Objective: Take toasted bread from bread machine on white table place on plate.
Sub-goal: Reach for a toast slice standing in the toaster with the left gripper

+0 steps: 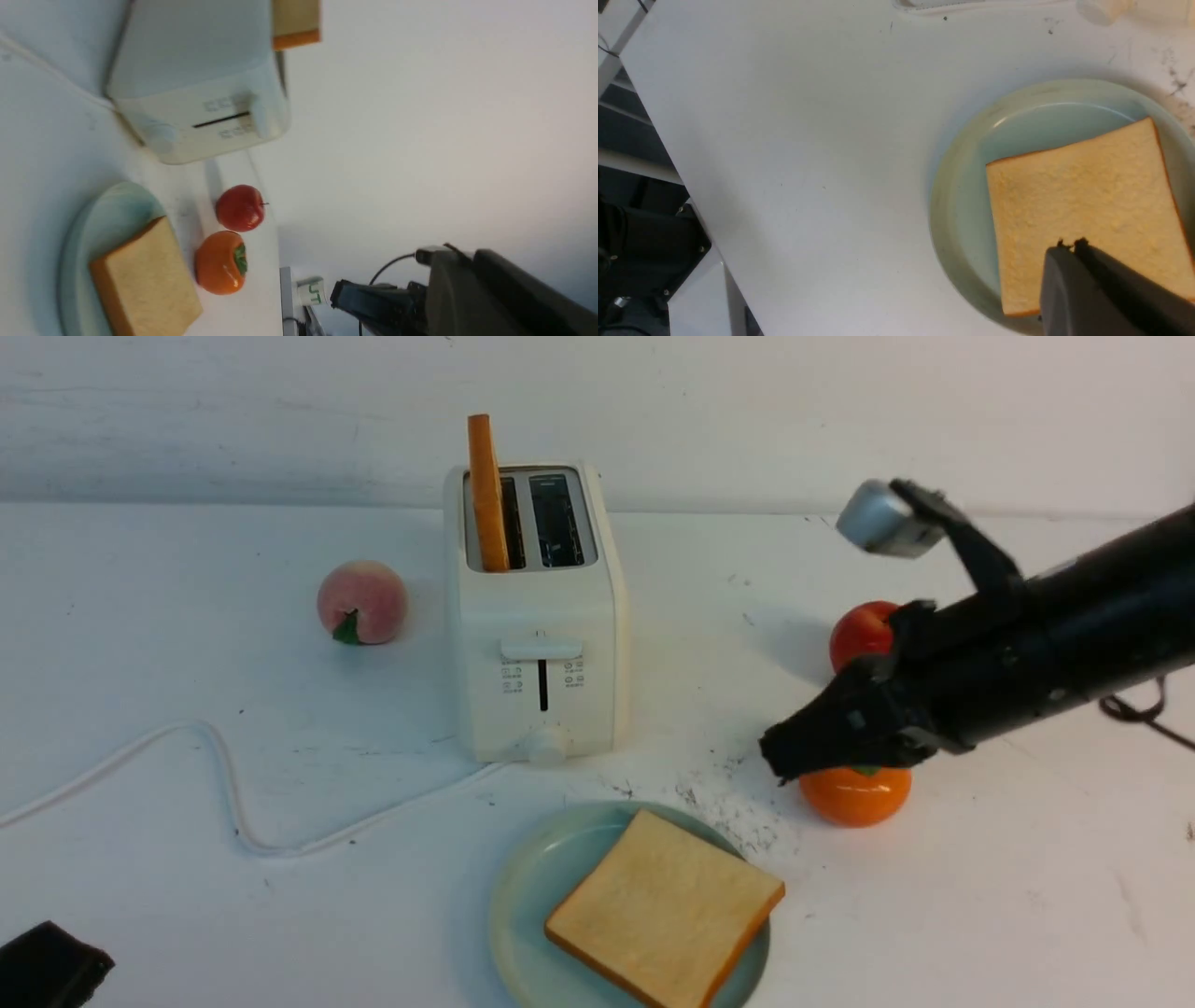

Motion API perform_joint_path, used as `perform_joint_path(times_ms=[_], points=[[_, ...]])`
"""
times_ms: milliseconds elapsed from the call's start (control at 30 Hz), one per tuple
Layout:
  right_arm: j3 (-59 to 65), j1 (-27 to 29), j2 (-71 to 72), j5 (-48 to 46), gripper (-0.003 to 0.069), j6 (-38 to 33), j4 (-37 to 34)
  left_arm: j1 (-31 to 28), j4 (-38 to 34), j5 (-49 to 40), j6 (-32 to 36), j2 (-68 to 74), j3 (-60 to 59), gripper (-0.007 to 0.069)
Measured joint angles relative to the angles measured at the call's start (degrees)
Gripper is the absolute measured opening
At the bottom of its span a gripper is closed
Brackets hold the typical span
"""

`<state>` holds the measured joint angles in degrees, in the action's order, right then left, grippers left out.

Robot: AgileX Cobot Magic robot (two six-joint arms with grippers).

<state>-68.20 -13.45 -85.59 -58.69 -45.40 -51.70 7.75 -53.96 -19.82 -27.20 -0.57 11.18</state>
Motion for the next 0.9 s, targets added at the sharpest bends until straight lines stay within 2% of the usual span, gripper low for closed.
perform_joint_path(times_ms=[200,267,300,333,367,533,600,633,700,900], points=[[-2.3,0.0,13.4,-7.5,-0.0014,13.4,17.9,0.0,4.7,-16.1,4.8,11.9,14.1,-0.0014],[-2.4,0.0,16.2,-9.3,-0.0013,15.9,20.8,0.0,7.5,-20.3,5.6,15.8,17.1,-0.0014],[-2.4,0.0,20.0,-11.4,-0.0011,18.6,25.1,0.0,11.8,-25.1,7.2,21.4,21.6,-0.0014],[-2.4,0.0,20.5,-11.5,-0.0011,19.3,26.1,0.0,12.4,-25.7,7.8,22.8,22.2,-0.0014],[-2.4,0.0,25.0,-12.6,-0.001,22.8,30.3,0.0,18.9,-31.8,10.4,30.1,28.3,-0.0014],[-2.4,0.0,33.5,-13.3,-0.0008,29.8,35.8,0.0,28.9,-43.4,11.4,46.7,42.1,-0.0014],[-2.4,0.0,35.1,-13.5,-0.0007,30.9,36.3,0.0,29.5,-44.7,11.4,49.4,44.2,-0.0014],[-2.4,0.0,38.2,-13.6,-0.0005,32.1,37.1,0.0,30.1,-47.5,11.4,56.8,49.4,-0.0014],[-2.4,0.0,40.6,-13.8,-0.0004,33.2,38.0,0.0,30.4,-48.8,11.4,61.3,52.6,-0.0014],[2.1,0.0,49.6,-13.9,-0.0001,36.1,40.8,0.0,30.6,-50.1,11.5,76.2,63.1,-0.0014]])
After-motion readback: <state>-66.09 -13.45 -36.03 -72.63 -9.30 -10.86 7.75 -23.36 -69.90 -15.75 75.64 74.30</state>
